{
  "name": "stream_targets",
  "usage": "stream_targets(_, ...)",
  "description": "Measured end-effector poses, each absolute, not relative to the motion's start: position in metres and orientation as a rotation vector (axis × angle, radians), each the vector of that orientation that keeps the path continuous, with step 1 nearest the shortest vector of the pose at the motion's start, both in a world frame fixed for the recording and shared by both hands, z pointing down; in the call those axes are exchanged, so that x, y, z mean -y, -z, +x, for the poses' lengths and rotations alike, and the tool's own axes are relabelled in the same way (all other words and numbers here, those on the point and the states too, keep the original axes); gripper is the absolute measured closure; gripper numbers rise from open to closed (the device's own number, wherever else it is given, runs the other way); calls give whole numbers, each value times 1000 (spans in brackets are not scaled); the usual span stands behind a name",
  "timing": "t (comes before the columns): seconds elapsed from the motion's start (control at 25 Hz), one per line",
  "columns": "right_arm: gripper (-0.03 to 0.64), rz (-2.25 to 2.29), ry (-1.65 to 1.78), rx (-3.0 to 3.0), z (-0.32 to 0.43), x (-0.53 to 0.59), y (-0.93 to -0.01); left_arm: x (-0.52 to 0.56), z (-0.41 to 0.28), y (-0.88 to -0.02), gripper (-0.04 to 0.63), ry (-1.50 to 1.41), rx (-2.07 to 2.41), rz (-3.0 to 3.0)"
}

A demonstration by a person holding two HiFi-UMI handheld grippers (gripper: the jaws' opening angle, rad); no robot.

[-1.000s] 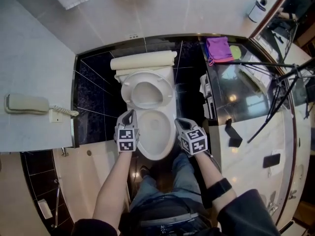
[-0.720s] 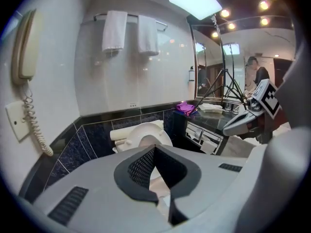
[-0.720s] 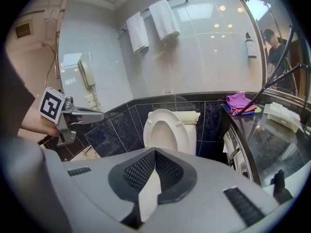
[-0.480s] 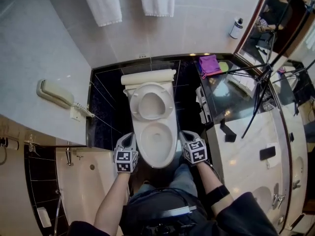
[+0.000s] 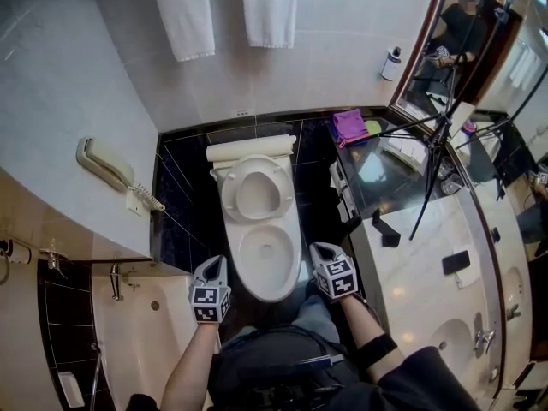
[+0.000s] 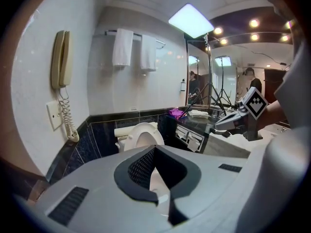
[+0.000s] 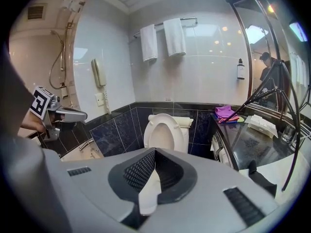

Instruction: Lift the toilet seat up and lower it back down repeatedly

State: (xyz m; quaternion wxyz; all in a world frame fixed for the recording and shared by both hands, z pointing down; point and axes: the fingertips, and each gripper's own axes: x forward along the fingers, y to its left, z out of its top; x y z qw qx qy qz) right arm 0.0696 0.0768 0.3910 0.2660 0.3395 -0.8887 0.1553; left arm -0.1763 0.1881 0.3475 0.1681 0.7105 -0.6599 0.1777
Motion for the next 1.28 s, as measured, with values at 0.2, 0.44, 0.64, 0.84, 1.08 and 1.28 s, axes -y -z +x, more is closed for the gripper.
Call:
stream_targets(0.2, 600, 913, -409, 2379, 71, -80, -395, -189, -184, -346, 595, -516, 1903, 2016)
stream_targets(0.44, 600, 891, -349, 2358, 71, -74, -400, -178, -176, -351, 595, -518, 1892, 2018)
stream_targets(0.64, 597, 879, -244, 2326, 59, -44, -390, -163, -174, -355, 595, -529, 1897, 2006)
stream_targets(0.84, 544, 774, -70, 2299, 34, 10, -392, -138, -172, -361, 595, -570, 1913, 1978)
stream_targets(1.08, 457, 666, 125, 2280, -5, 89, -408, -94, -171, -388, 595, -563, 1927, 1905)
stream_targets(1.28, 423, 597, 209, 2280, -39, 155, -437, -47, -173, -417, 595, -578, 1948, 1849)
